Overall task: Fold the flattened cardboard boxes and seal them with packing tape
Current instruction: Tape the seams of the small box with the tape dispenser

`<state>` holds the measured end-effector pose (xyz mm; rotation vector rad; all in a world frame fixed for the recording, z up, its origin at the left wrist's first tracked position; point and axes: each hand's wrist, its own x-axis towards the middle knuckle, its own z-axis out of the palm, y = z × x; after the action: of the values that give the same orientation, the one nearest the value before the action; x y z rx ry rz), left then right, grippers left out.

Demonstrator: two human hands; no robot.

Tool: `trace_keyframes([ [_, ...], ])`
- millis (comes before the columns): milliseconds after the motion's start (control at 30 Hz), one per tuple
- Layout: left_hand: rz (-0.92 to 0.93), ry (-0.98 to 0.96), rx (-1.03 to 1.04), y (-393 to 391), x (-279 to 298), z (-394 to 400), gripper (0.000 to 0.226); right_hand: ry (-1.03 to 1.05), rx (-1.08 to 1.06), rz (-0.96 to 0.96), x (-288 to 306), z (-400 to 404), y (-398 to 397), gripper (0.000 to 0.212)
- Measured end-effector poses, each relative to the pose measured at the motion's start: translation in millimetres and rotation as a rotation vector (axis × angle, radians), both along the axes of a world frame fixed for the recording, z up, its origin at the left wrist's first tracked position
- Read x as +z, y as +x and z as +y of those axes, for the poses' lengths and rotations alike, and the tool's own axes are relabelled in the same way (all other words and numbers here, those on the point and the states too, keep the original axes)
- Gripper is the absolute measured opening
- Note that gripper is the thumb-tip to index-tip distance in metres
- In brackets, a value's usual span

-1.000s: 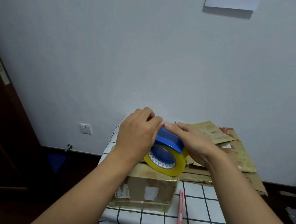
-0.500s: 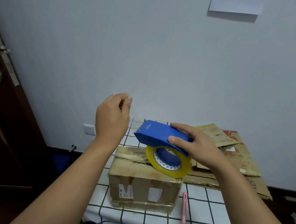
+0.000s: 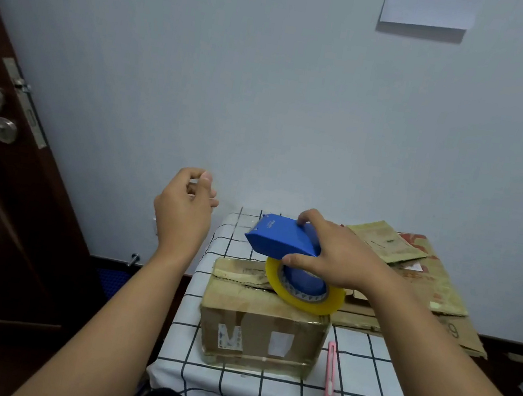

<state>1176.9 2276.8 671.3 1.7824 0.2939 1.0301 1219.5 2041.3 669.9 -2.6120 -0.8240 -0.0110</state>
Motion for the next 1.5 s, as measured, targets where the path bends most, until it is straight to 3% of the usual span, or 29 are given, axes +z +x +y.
trace_keyframes([
  [233,0.031,-0.238,0.018,-4,-11,13,0.019,0.144,0.064,0.072,24,-18,2,0.054],
  [667,0.227,-0.608,-0.122,-28,-79,-15,0.011,-0.157,0.083,0.123,22,-27,12,0.056],
  [967,0.263,-0.559,0.011,-28,-99,1,0.015,-0.237,0.102,0.111,24,-11,20,0.055],
  [1333,0.352,-0.867,-0.095,-23,-117,13,0.011,-0.272,0.102,0.115,25,-6,20,0.056],
  [1500,0.401,-0.908,-0.154,-21,-125,15,0.01,-0.267,0.103,0.12,25,-6,18,0.056],
])
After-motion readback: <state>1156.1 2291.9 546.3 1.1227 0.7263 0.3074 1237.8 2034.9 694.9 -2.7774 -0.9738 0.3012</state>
